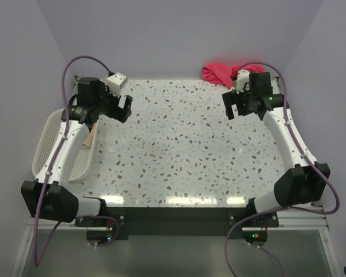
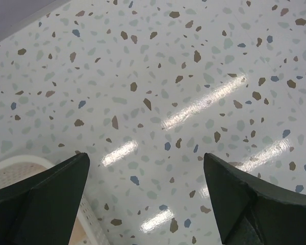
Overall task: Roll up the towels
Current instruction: Grab a towel with the right arm
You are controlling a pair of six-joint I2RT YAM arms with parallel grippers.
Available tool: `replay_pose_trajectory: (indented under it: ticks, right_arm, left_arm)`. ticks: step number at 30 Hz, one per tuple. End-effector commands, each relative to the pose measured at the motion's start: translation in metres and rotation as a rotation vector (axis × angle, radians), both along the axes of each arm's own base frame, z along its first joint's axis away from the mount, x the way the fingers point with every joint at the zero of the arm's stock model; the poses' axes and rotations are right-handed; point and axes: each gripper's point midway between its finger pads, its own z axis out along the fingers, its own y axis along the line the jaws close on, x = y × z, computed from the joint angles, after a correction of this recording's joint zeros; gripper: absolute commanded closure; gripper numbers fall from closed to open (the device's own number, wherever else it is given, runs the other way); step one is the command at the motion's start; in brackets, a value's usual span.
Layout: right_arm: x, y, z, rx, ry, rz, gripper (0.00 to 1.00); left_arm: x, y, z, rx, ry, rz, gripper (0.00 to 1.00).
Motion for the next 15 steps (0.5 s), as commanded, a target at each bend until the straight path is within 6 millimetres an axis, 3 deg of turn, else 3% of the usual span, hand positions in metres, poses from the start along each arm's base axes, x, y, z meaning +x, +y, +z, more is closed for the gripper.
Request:
replay_pose_trajectory:
  ticks: [1, 4, 6, 7, 9, 10, 11, 12, 13, 14, 15]
  right_arm:
    - [0.036, -0.016, 0.011, -0.013, -0.041, -0.072, 0.01]
    - [0.059, -0.028, 0.006, -0.018, -0.027, -0.106, 0.01]
    - [0.082, -0.034, -0.001, -0.028, -0.016, -0.124, 0.01]
    - [0.096, -0.04, 0.005, -0.031, -0.037, -0.144, 0.01]
    - [0.118, -0.047, -0.019, -0.039, 0.001, -0.17, 0.01]
    - [0.132, -0.057, -0.01, -0.047, -0.035, -0.202, 0.01]
    - [0.146, -0.062, -0.037, -0.054, 0.009, -0.223, 0.01]
    - [0.155, -0.067, -0.042, -0.061, 0.009, -0.238, 0.01]
    - [0.169, -0.073, -0.031, -0.058, -0.028, -0.263, 0.01]
    - [0.178, -0.075, -0.039, -0.068, -0.02, -0.277, 0.01]
    - [0.187, -0.079, -0.065, -0.084, 0.02, -0.291, 0.01]
  left_arm:
    - [0.006, -0.008, 0.013, -0.032, -0.036, -0.039, 0.0]
    - [0.01, -0.011, 0.015, -0.059, -0.03, -0.031, 0.0]
    - [0.012, -0.011, 0.016, -0.068, -0.038, -0.019, 0.0]
    - [0.014, -0.012, 0.018, -0.073, -0.049, -0.018, 0.0]
    - [0.017, -0.012, 0.021, -0.082, -0.064, -0.009, 0.0]
    - [0.017, -0.012, 0.022, -0.085, -0.067, -0.011, 0.0]
    - [0.018, -0.012, 0.021, -0.085, -0.065, -0.011, 0.0]
    - [0.02, -0.012, 0.02, -0.085, -0.065, -0.009, 0.0]
    - [0.021, -0.012, 0.018, -0.082, -0.06, -0.002, 0.0]
    - [0.022, -0.011, 0.017, -0.081, -0.06, 0.004, 0.0]
    - [0.024, -0.009, 0.014, -0.076, -0.051, 0.014, 0.0]
